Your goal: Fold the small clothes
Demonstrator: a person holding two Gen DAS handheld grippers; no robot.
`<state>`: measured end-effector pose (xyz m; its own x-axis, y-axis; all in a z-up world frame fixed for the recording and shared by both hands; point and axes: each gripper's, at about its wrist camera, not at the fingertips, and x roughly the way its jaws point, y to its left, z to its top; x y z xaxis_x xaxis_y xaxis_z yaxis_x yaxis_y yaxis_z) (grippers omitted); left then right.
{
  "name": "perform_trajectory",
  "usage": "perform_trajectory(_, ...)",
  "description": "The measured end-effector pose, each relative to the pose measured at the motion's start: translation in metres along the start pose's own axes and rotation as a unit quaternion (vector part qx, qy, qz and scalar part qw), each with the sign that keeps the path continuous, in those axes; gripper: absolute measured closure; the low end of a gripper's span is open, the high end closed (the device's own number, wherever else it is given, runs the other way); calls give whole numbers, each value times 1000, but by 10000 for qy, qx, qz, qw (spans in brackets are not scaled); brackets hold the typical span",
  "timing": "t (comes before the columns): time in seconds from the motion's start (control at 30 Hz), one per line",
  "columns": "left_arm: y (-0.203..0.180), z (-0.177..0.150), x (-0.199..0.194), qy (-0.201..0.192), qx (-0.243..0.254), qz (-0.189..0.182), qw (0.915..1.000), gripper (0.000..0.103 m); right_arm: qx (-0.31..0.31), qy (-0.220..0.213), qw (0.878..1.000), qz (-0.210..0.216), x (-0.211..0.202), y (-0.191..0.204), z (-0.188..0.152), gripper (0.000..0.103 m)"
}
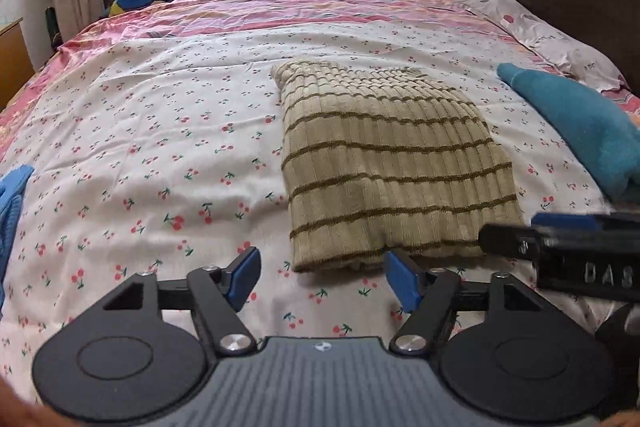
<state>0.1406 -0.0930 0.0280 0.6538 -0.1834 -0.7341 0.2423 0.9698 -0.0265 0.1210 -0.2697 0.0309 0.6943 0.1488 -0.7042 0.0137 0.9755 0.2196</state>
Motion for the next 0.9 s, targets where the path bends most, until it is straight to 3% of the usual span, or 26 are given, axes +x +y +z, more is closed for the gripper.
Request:
perform_trajectory(0.13, -2, -5, -3, 50, 115, 301, 9995, 20, 38, 11, 10000, 34, -6, 8, -11, 44)
perform_trajectory(0.6, -2, -16, -16, -36, -122, 241, 9996, 10, 160, -11, 9998, 82, -23, 14, -30, 43)
perform_trajectory(0.77, 2, -18, -18, -27, -235, 271, 9994, 0, 221, 7, 9997, 78, -25, 14, -34, 43)
perform_trajectory(0.9, 6, -21, -18, 5, -374, 208, 9991, 0, 319, -15, 9995, 43, -27, 12, -37, 43)
